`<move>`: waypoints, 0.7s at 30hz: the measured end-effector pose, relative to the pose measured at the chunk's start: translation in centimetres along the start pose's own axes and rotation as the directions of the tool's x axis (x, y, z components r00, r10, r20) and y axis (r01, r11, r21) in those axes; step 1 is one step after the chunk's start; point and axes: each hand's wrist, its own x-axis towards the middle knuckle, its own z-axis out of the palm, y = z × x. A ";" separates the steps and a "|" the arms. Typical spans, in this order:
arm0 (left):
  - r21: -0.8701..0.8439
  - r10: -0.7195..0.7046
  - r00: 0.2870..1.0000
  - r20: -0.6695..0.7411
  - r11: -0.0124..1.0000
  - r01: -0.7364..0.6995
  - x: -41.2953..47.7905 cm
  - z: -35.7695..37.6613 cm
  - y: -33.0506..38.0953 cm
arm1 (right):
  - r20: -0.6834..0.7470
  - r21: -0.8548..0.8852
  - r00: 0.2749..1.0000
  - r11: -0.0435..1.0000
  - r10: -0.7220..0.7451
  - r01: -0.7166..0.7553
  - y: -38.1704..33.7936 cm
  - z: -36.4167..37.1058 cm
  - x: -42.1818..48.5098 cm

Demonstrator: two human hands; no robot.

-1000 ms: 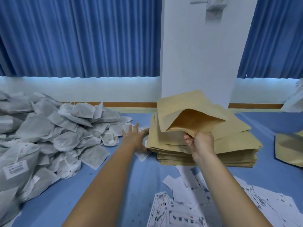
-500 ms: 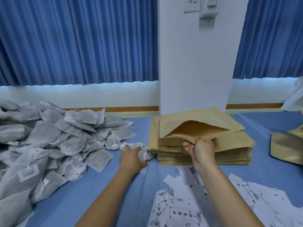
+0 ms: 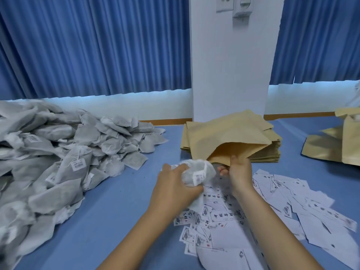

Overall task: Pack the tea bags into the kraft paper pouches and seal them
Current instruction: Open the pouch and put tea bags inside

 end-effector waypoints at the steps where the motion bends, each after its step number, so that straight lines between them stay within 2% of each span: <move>1: -0.029 0.005 0.999 0.045 1.000 -0.003 -0.6 -0.4 1.2 | -0.021 -0.055 0.999 0.998 -0.034 0.033 0.2 -0.3 0.0; 3: -0.035 -0.016 0.990 0.139 0.999 0.021 -1.2 -1.4 3.1 | -0.054 -0.153 0.994 0.984 -0.097 0.088 0.6 -0.9 0.1; 5: 0.095 -0.058 0.959 0.276 0.995 0.032 -1.5 -2.0 4.4 | -0.070 -0.165 0.993 0.983 -0.097 0.085 0.6 -1.3 0.3; 7: 0.165 -0.081 0.938 0.336 0.986 0.026 -1.7 -2.4 5.5 | -0.084 -0.175 0.993 0.983 -0.079 0.063 0.3 -1.5 0.3; 8: 0.155 -0.070 0.938 0.340 0.988 0.017 -1.8 -2.5 6.1 | -0.093 -0.195 0.993 0.979 -0.077 0.058 0.3 -1.6 0.2; 10: 0.063 -0.029 0.927 0.374 0.998 0.006 -1.8 -2.5 7.5 | -0.040 -0.124 0.999 0.992 -0.026 0.021 1.0 -2.0 0.2; 12: -0.083 0.008 0.909 0.417 0.996 0.029 -1.0 -2.1 8.8 | 0.086 -0.059 0.992 0.995 0.087 -0.082 2.0 -2.1 -0.4; 13: -0.132 0.015 0.910 0.415 0.990 0.044 -0.3 -1.7 9.3 | 0.150 -0.016 0.980 0.992 0.130 -0.129 2.3 -1.9 -0.8; 15: -0.215 -0.022 0.924 0.381 0.970 0.111 1.3 -0.9 9.8 | 0.198 0.044 0.976 0.994 0.090 -0.100 2.1 -1.0 -1.2; 18: -0.328 -0.094 0.948 0.305 0.924 0.197 3.5 0.4 9.3 | 0.135 0.124 0.991 0.992 -0.016 -0.001 1.3 -0.2 -1.2; 19: -0.342 -0.095 0.963 0.252 0.922 0.181 3.9 1.0 9.0 | 0.124 0.127 0.992 0.992 -0.033 0.017 1.3 -0.2 -1.0; 21: -0.262 -0.054 0.997 0.058 0.963 0.067 4.7 2.4 8.4 | 0.134 0.116 0.986 0.989 -0.103 0.088 1.9 -0.3 -0.8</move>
